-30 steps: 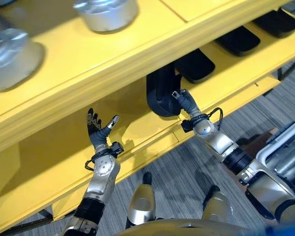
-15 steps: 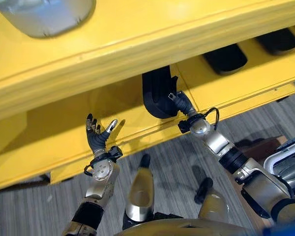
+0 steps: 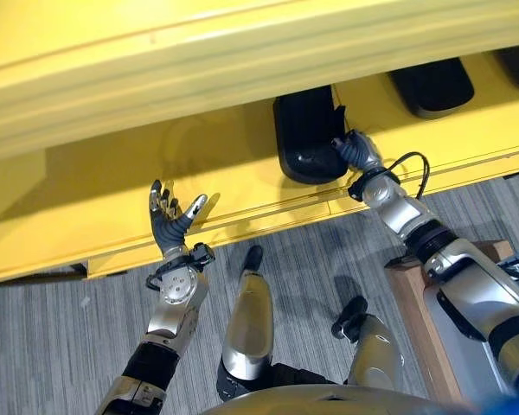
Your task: Move parts from the plastic box to the shelf.
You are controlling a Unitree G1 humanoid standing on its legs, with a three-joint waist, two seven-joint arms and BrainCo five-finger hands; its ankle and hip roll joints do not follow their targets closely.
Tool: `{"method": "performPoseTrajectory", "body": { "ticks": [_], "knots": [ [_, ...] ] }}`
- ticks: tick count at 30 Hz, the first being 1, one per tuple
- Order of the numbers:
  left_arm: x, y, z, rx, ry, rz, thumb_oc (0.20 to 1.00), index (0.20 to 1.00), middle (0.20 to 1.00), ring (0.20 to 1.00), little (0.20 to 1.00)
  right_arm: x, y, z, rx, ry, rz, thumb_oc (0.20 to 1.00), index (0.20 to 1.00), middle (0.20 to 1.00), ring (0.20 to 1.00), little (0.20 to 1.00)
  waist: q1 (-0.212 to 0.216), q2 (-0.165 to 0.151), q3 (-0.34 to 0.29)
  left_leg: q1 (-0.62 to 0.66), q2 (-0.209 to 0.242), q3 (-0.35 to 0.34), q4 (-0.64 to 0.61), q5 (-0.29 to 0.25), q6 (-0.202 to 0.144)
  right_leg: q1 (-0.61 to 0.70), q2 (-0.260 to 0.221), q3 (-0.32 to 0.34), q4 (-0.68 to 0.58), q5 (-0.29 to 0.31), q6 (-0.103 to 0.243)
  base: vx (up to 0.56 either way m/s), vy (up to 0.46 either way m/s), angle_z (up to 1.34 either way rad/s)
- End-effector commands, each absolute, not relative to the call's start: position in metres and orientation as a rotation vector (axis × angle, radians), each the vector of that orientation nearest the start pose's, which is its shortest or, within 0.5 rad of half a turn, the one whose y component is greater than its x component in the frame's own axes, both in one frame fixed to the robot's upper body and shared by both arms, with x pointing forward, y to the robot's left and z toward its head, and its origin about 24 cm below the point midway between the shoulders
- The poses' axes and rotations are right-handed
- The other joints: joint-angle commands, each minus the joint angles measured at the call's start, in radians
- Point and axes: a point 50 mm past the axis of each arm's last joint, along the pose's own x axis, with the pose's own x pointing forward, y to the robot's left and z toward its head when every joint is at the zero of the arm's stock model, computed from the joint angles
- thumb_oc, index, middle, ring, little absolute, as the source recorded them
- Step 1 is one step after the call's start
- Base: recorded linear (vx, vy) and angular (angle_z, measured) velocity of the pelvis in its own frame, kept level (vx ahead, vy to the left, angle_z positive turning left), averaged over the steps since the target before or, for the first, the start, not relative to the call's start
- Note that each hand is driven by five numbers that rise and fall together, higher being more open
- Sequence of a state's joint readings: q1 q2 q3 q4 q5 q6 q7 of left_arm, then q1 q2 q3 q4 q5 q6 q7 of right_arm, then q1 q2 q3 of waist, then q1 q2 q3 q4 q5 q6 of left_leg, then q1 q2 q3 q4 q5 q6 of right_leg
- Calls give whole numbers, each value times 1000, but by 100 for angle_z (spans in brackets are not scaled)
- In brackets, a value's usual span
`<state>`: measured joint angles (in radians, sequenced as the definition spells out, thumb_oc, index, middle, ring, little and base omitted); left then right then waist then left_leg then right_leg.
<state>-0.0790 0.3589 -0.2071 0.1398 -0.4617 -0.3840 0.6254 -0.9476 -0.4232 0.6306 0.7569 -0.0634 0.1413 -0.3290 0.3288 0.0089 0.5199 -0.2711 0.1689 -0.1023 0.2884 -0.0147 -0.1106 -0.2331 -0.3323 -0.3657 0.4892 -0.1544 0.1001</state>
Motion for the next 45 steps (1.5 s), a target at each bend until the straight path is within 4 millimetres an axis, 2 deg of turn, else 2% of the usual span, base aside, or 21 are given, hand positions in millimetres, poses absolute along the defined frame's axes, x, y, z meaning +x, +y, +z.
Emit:
{"method": "performPoseTrajectory", "body": {
  "ticks": [1, 7, 18, 30, 35, 45],
  "knots": [
    [252, 212, 83, -200, -321, 432, 1000, 1000, 1000, 1000, 1000, 403, -131, 187, -868, -304, -95, 200, 200, 200, 200, 200, 16, -4, 0, -36, -33, 86, 80, 4, 49, 57, 78, -60, 42, 0, -62, -29, -44, 12],
    [250, 214, 88, -202, -332, 424, 1000, 1000, 1000, 1000, 1000, 411, -146, 203, -932, -296, -134, 200, 200, 200, 200, 200, 34, -8, 0, -118, -29, 84, 147, -15, 55, -6, 71, -75, 118, -22, -74, -37, -24, 6],
    [245, 210, 89, -257, -343, 423, 1000, 1000, 1000, 1000, 1000, 415, -139, 214, -952, -277, -129, 200, 200, 200, 200, 200, 43, 7, 0, -226, -26, 93, 228, -38, 62, -109, 39, -86, 194, -27, -73, -41, 29, -1],
    [243, 200, 90, -284, -337, 406, 1000, 1000, 1000, 1000, 1000, 417, -114, 220, -993, -300, -108, 200, 200, 200, 200, 200, 45, 34, 0, -323, -35, 101, 317, -76, 78, -215, -12, -70, 291, -39, -59, -30, 52, 0],
    [244, 200, 92, -290, -349, 397, 1000, 1000, 1000, 1000, 1000, 418, -113, 223, -1039, -317, -108, 200, 200, 200, 200, 200, 46, 41, 0, -345, -44, 104, 355, -100, 88, -235, -25, -65, 327, -54, -58, -6, 28, 3],
    [245, 197, 92, -303, -347, 402, 1000, 1000, 1000, 1000, 1000, 420, -112, 226, -1079, -300, -158, 200, 200, 200, 200, 200, 43, 60, 0, -398, -33, 114, 423, -132, 96, -289, -48, -50, 370, -58, -50, -10, 15, -1]
  ]
}}
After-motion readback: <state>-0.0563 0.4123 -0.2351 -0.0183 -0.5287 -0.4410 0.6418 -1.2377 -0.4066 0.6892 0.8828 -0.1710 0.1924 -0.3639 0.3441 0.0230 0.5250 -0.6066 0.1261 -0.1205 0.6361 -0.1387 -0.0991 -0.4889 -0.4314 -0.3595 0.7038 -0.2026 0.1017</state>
